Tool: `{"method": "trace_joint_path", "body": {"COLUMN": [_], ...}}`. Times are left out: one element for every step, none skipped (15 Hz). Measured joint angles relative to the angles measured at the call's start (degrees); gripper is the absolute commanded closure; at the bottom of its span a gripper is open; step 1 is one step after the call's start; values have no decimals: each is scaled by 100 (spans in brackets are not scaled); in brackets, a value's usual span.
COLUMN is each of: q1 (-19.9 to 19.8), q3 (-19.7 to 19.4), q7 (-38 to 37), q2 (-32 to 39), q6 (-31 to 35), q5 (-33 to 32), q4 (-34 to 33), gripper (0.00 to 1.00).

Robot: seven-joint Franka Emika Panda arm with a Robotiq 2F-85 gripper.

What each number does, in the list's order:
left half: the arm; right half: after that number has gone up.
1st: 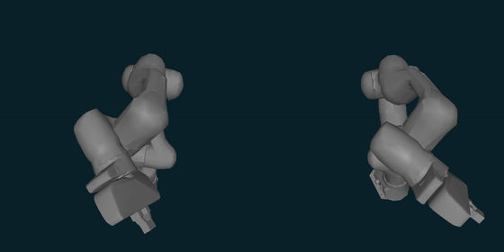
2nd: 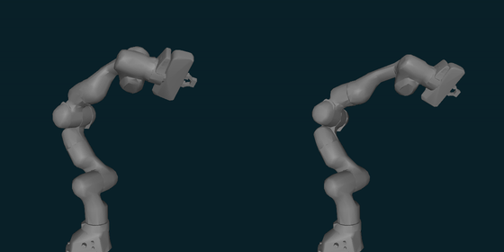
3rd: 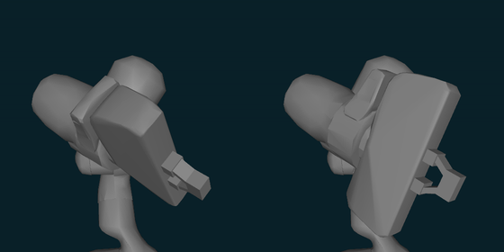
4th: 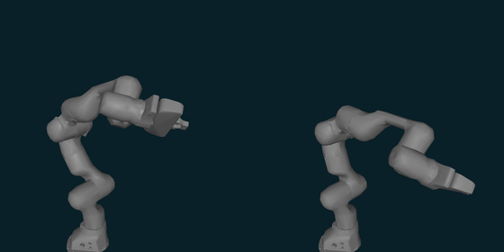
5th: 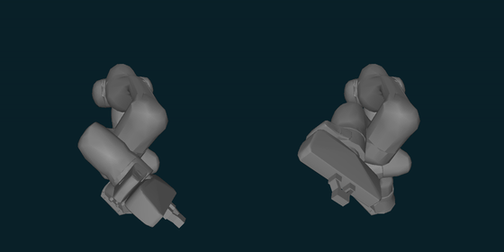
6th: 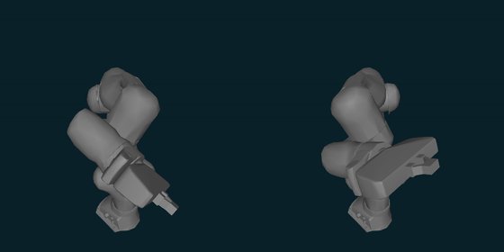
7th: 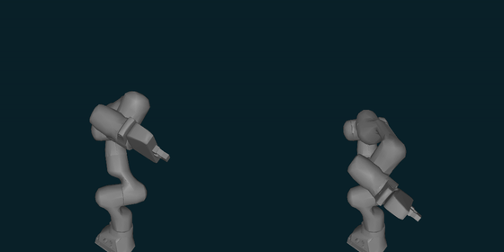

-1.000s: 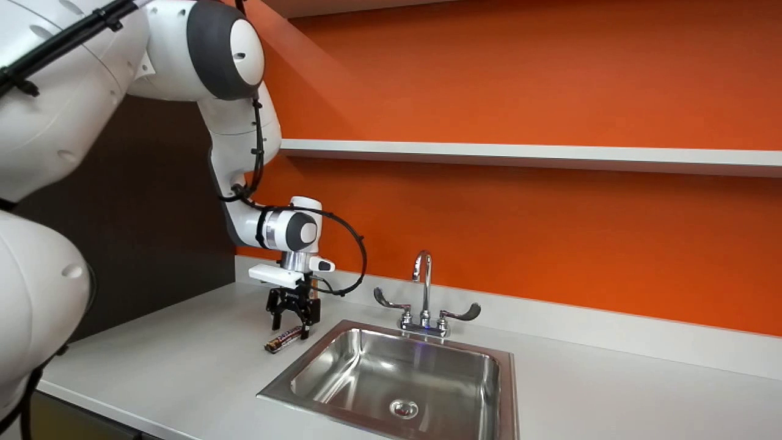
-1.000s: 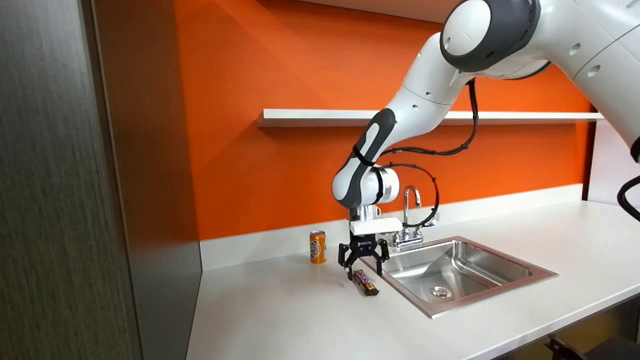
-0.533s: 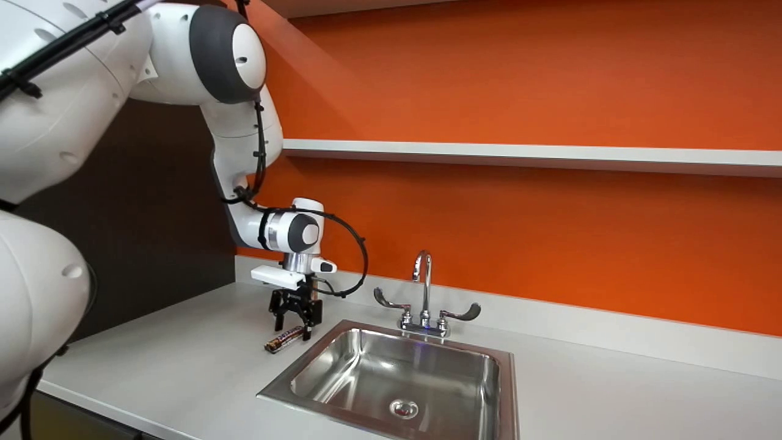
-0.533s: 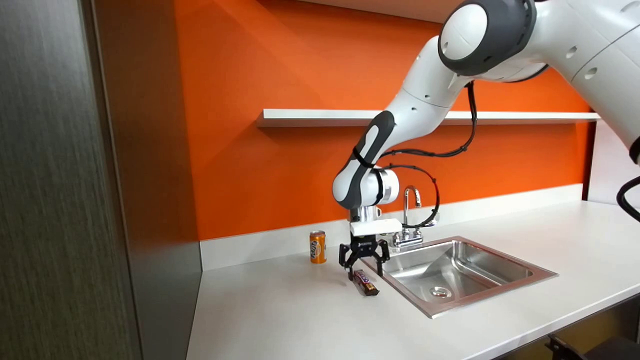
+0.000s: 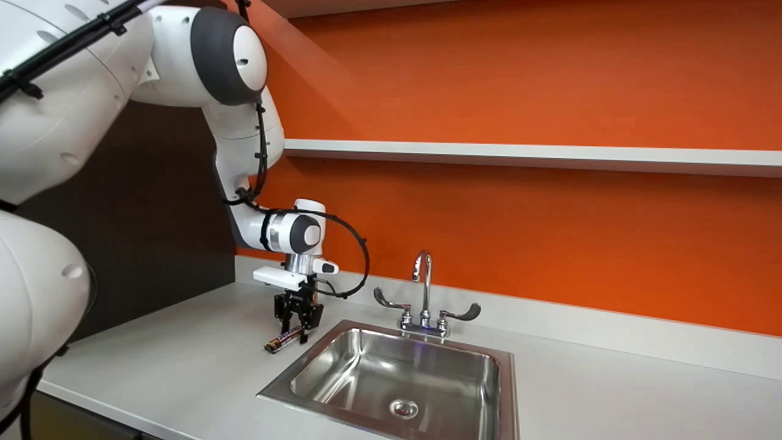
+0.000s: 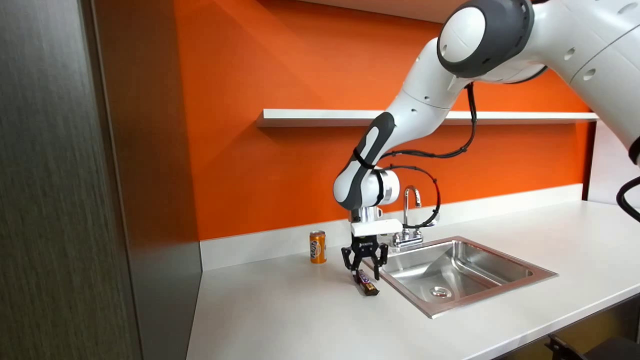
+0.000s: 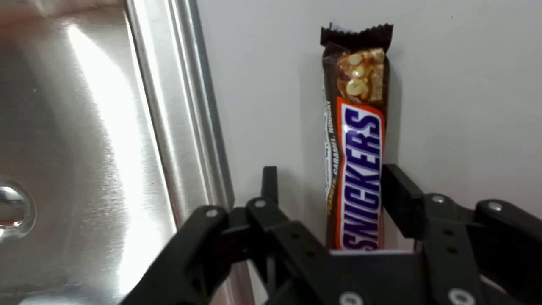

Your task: Move the snickers bar to the sink

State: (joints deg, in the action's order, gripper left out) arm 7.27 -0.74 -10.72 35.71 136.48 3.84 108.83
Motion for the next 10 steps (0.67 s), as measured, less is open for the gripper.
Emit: {"method": "trace_joint_path", "body": {"q1": [0,0,0,0,0,0,0,0,0,0], "q3": [0,0,-5,-11,-14,-16,-16,-17,-20,-26], "q7": [0,0,-2,-2,-3,-3,-4,-8,-12,-16], "q2": [10,20,24,26,29,34,35,37,37,37], "q6": [0,0,-9,-15,-17,-20,-23,-26,-27,-34], "q5": [0,0,-4,-4,-4,-4,-4,-4,-4,-4], "q4": [-4,-11,-24,-38,-49,-57,-63,-67,-73,-86], "gripper": [74,82,89,95,93,93,93,93,93,93]}}
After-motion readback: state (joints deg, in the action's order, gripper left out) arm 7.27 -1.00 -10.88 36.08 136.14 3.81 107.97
